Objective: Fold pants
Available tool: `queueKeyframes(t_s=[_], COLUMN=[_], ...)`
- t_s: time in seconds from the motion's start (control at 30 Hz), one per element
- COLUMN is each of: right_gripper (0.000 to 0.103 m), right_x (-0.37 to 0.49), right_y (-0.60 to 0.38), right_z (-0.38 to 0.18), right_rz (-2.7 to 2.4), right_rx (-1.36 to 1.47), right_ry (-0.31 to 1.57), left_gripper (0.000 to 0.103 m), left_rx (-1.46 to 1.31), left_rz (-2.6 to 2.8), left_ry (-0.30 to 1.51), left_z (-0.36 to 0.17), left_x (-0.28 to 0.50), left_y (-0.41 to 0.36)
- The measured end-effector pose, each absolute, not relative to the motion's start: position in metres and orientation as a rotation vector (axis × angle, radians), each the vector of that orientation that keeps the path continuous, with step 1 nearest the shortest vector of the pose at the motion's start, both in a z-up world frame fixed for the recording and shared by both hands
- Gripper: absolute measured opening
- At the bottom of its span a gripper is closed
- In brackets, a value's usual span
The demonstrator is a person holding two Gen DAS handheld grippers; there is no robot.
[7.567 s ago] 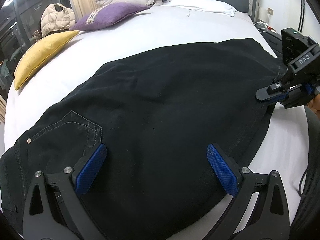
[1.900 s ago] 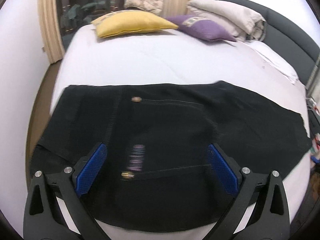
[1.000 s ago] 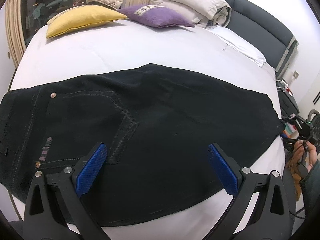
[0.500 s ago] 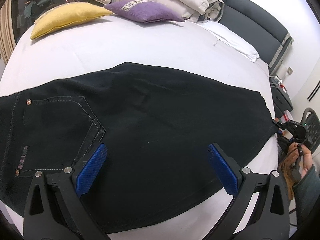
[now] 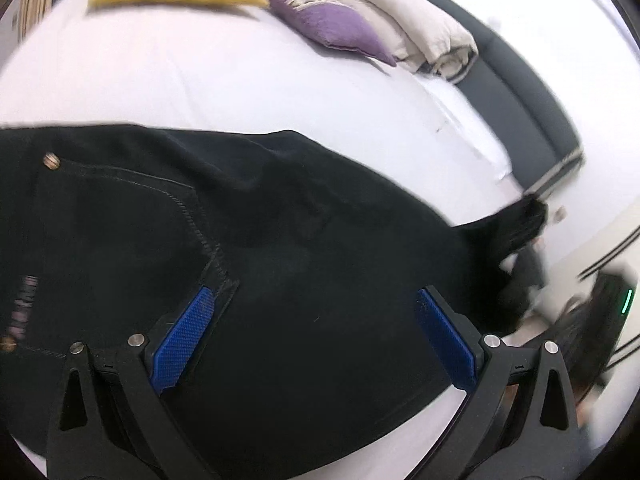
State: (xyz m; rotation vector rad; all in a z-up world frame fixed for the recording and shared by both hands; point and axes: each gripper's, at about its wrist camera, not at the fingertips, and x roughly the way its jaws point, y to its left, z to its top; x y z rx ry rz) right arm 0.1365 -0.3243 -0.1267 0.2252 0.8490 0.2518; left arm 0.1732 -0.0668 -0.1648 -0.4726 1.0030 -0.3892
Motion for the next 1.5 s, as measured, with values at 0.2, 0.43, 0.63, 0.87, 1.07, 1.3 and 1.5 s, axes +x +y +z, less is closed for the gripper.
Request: queueKeyframes(t_s=[0.2, 0.43, 0.63, 0.87, 1.07, 1.3, 1.5], right_gripper=[0.013, 0.013, 0.013, 0.013, 0.013, 0.013, 0.013], right_x=[0.139, 0.135, 0.122, 0.116, 0.111, 0.107, 0.111], right_y=[-0.261, -0.262, -0.245, -0.232, -0.214, -0.183, -0.149], right_z=[-0.155, -0.142, -0.134, -0.124, -0.114, -0.097, -0.095], right_rz=[0.322, 0.307, 0.322, 0.342, 0.367, 0.423, 0.47], right_rx=[0.146, 0.094, 0.027, 0.014, -0.026, -0.063, -0.099], right_ry=[0.908, 0.846, 0.814, 0.79, 0.77, 0.738, 0.737], left_gripper=[0.103, 0.103, 0.101, 0.029, 0.015, 0.009, 0.009], left_rx=[-0.635, -0.594, -0.507, -0.505, -0.531, -0.524, -0.512], left_rz=[-0.455, -0.532, -0.58, -0.603, -0.63, -0.632, -0.593], left_ry=[1.09, 1.212, 1.299, 1.336, 1.29, 1.223, 1.215], left_z=[-0.176, -0.179, -0.185, -0.189, -0.18, -0.152, -0.146], left_x=[0.205, 0.246, 0.268, 0.276, 0.272, 0.261, 0.262], left_y=[-0.071, -0.125, -0.167, -0.17, -0.151, -0.103, -0.065])
